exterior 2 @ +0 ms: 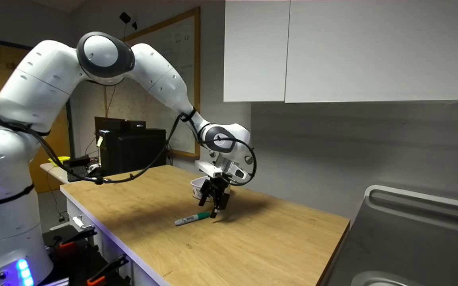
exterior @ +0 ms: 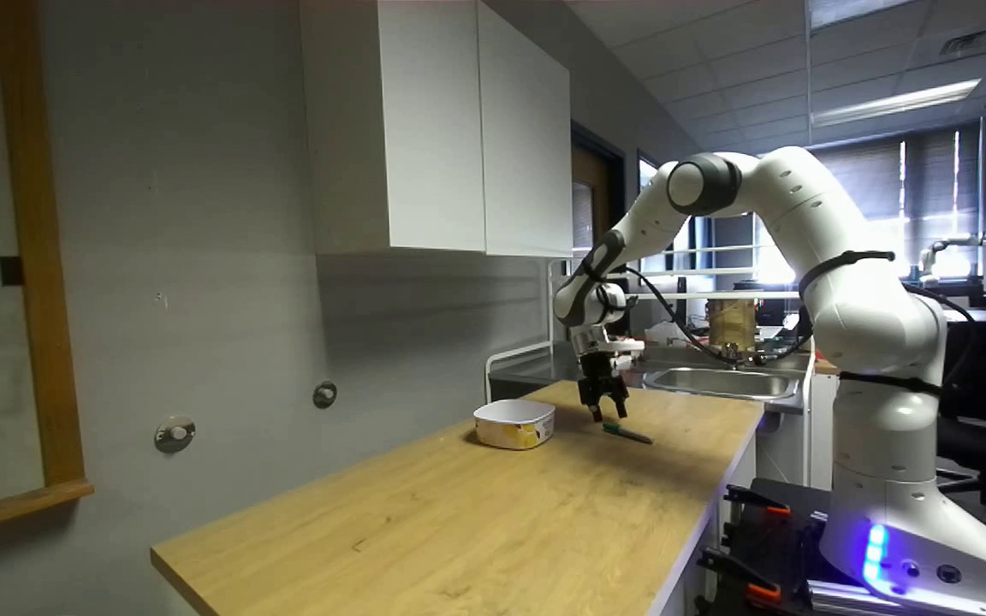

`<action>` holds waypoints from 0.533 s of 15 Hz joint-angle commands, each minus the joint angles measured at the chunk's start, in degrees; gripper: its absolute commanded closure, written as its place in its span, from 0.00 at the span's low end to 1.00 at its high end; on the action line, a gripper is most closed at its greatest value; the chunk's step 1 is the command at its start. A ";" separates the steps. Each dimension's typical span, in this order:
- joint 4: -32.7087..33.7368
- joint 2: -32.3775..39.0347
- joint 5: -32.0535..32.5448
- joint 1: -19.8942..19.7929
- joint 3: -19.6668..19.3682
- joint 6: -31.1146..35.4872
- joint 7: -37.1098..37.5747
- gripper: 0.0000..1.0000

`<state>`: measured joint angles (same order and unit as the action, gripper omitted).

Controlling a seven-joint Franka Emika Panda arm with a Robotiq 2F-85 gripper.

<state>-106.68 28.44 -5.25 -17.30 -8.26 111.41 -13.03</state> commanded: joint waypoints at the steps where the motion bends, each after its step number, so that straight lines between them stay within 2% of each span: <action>1: -3.96 -0.71 -2.16 -1.24 0.31 2.69 -1.78 0.00; 6: -8.46 -2.60 -3.16 -1.84 0.11 3.84 -2.38 0.00; 7: -9.27 -3.35 -3.04 -1.73 0.00 4.09 -2.39 0.25; 8: -9.70 -3.85 -2.74 -1.61 -0.08 4.46 -2.51 0.25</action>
<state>-112.67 27.46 -7.31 -18.77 -8.34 114.29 -14.08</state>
